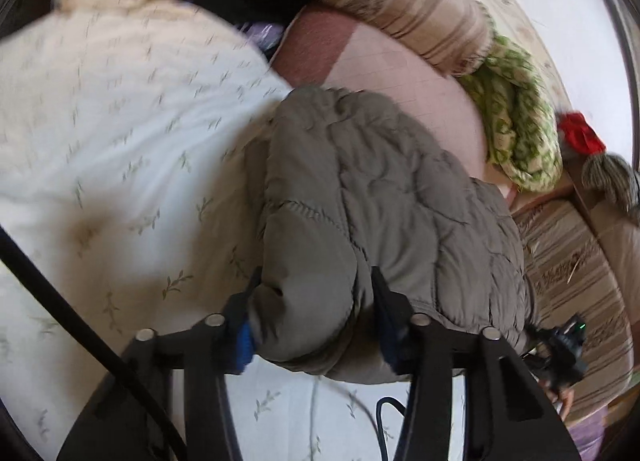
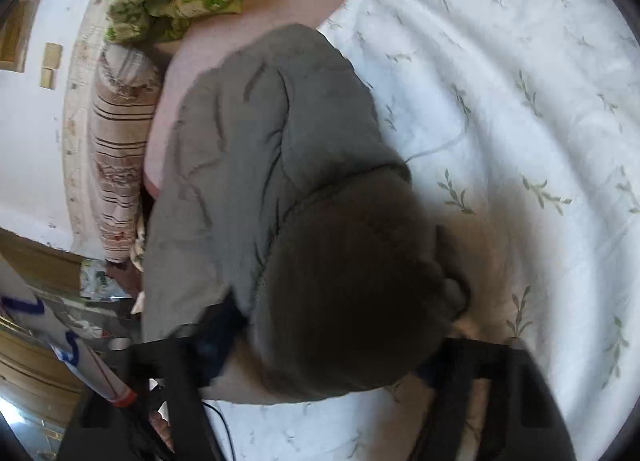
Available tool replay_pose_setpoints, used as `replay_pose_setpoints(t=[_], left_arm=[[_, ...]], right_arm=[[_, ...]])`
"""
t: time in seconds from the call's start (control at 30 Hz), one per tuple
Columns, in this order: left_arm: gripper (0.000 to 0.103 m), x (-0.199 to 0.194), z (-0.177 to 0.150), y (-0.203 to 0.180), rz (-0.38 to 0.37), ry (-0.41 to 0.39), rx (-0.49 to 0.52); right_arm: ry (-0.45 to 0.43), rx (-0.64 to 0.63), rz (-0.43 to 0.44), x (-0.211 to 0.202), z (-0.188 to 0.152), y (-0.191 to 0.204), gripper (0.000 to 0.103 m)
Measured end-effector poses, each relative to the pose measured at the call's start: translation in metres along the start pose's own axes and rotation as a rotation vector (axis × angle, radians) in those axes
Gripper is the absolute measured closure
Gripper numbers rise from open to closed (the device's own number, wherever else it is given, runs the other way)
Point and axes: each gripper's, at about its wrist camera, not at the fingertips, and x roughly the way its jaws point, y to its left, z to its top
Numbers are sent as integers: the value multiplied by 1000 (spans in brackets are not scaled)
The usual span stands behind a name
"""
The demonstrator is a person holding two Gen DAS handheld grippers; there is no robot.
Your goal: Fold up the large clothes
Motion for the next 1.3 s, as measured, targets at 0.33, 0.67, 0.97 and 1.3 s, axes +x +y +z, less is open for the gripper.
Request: replay_pose_setpoints(t=[0.33, 0.67, 0.97, 1.3], left_arm=[[36, -19, -15, 16, 58, 17, -1], [30, -114, -40, -34, 343, -287, 115], [23, -192, -109, -77, 485, -396, 142], [22, -240, -144, -91, 511, -405, 128]], right_arm=[[-27, -59, -114, -28, -22, 3, 24], [-386, -92, -377, -110, -42, 24, 18], [-432, -274, -414, -122, -96, 70, 16], [-446, -638, -512, -69, -133, 150, 19]])
